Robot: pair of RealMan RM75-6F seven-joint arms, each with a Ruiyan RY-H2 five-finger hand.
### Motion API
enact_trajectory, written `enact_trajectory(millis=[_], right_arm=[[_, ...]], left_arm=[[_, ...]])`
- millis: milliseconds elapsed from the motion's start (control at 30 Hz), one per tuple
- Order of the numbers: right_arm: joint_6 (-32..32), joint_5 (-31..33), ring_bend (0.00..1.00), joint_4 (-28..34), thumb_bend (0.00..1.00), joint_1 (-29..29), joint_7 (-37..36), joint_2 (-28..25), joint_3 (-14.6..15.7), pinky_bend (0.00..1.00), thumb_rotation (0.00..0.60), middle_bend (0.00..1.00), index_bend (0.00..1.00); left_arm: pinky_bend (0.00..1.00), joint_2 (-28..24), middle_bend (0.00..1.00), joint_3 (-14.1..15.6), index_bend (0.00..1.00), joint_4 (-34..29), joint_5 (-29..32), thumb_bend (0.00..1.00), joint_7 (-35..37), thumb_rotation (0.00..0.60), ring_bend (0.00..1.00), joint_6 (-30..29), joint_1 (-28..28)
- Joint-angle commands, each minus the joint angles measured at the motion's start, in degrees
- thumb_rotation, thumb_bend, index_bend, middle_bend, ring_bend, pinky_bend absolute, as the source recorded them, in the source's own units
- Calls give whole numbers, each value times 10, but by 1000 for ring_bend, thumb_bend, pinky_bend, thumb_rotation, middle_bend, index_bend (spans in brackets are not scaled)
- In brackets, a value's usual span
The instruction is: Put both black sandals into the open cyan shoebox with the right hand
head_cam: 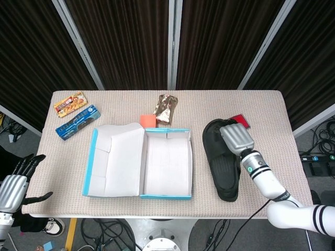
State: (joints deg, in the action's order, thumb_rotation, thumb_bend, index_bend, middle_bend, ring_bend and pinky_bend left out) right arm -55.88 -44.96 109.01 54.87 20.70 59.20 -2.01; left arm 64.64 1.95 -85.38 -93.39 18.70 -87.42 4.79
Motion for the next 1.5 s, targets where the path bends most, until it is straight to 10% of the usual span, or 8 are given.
enact_trajectory(millis=[33,533,967,1500], right_arm=[[-7,-30,195,28,29,-14,-19,-28,-20,195,600,468,520],[-24,-104,229,48,38,-17,-75,31,-96,276,600,498,556],[-66,-177,239,-97,53,-52,-296,238,-141,365,600,504,563],[-11,-258,239,-239,59,-78,-518,325,-136,367,600,501,565]], left_arm=[[82,-1,89,0,85,-1,0,71,0,600,0,0,1],[82,-5,89,-2,84,-4,4,70,6,600,0,-6,-3],[81,-7,89,-5,84,7,9,71,6,600,0,-10,-5],[82,7,98,-12,84,36,15,71,-17,600,0,-16,-8]])
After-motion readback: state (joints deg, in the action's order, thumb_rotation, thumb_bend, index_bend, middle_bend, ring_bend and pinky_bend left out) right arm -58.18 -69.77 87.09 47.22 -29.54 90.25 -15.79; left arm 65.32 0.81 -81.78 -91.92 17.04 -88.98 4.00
